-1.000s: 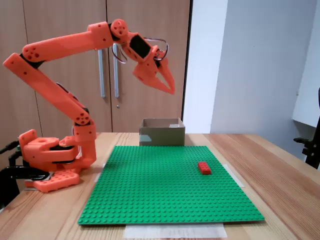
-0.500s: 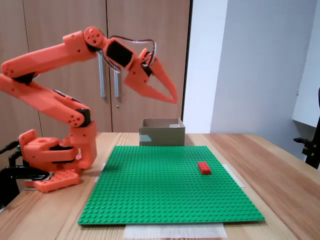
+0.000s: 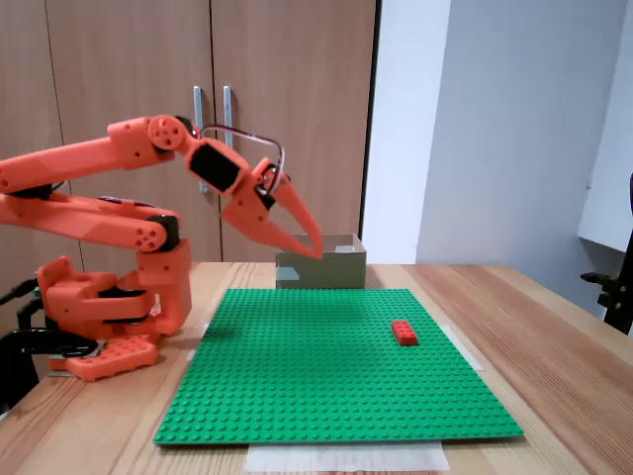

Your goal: Pick the yellow lego block and put it in the box.

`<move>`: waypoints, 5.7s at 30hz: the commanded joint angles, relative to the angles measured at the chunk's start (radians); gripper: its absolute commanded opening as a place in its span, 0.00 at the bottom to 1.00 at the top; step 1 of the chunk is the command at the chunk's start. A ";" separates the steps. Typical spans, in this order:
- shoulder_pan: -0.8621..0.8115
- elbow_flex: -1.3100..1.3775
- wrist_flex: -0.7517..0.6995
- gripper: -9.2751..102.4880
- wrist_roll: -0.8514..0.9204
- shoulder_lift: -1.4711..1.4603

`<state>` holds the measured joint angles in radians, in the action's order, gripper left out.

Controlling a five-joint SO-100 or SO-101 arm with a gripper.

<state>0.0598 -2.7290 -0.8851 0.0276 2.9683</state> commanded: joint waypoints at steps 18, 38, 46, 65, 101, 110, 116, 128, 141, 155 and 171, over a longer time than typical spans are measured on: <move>-0.025 -0.322 0.094 0.07 -0.015 0.195; -0.034 -0.453 0.087 0.07 -0.038 0.296; -0.035 -0.453 0.086 0.07 -0.040 0.296; -0.035 -0.453 0.086 0.07 -0.037 0.296; -0.035 -0.453 0.086 0.07 -0.037 0.296; -0.035 -0.453 0.086 0.07 -0.037 0.296; -0.035 -0.453 0.086 0.07 -0.037 0.296; -0.035 -0.453 0.086 0.07 -0.037 0.296; -0.035 -0.453 0.086 0.07 -0.037 0.296; -0.035 -0.453 0.086 0.07 -0.037 0.296; -0.035 -0.453 0.086 0.07 -0.037 0.296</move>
<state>0.0230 -3.1753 -0.7946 -0.0077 3.2582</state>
